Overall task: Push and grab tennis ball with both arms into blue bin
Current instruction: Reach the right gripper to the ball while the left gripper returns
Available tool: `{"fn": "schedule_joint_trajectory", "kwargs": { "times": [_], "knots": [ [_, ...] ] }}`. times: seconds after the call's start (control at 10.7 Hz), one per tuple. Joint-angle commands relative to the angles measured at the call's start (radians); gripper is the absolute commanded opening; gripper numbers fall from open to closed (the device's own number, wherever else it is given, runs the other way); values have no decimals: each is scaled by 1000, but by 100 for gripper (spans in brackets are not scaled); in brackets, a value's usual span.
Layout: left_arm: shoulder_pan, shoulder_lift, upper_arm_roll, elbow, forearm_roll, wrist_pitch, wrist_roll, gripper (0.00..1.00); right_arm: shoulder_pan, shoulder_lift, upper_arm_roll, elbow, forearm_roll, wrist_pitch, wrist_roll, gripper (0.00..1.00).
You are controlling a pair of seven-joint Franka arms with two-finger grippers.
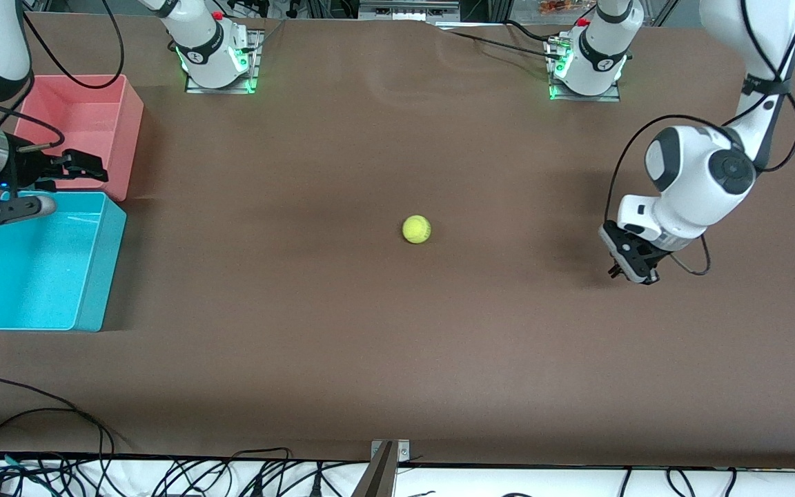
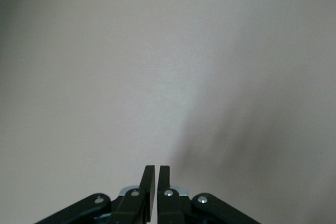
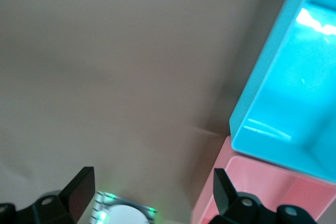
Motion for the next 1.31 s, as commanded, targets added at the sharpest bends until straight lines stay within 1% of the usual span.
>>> {"fn": "schedule_joint_trajectory", "kwargs": {
  "times": [0.0, 0.09, 0.19, 0.37, 0.47, 0.56, 0.65, 0.75, 0.84, 0.93, 1.03, 1.21],
  "knots": [
    [1, -145, 11, -61, -12, -43, 6, 33, 3, 21, -2, -34, 20, 0, -358, 100],
    [1, -178, 31, -60, -13, -90, 6, 36, 5, 28, -2, -45, 20, 0, -418, 100],
    [1, -208, 37, -60, -12, -127, 6, 36, 5, 39, -2, -62, 20, 2, -506, 100],
    [1, -267, 78, -50, -12, -222, -13, 36, 8, 58, -2, -94, 20, 37, -682, 100],
    [1, -287, 100, -31, 5, -274, -54, 34, 9, 58, -2, -124, 22, 63, -734, 100],
    [3, -301, 117, -11, 79, -313, -122, 44, 9, 58, -2, -163, 26, 93, -762, 100],
    [3, -310, 124, -1, 101, -321, -160, 99, 9, 56, -2, -200, 40, 120, -764, 100],
    [1, -315, 124, 9, 103, -325, -199, 100, 9, 53, -2, -244, 46, 153, -761, 100],
    [1, -316, 120, 26, 111, -377, -277, 100, 8, 50, -5, -298, 98, 179, -757, 100],
    [0, -318, 117, 67, 112, -441, -363, 100, 9, 41, -5, -353, 135, 216, -747, 100],
    [-3, -316, 114, 118, 114, -509, -444, 100, 11, -2, 20, -419, 138, 265, -697, 100],
    [-8, -316, 111, 181, 112, -621, -595, 100, 12, -94, 118, -529, 137, 334, -538, 100]
  ]
}}
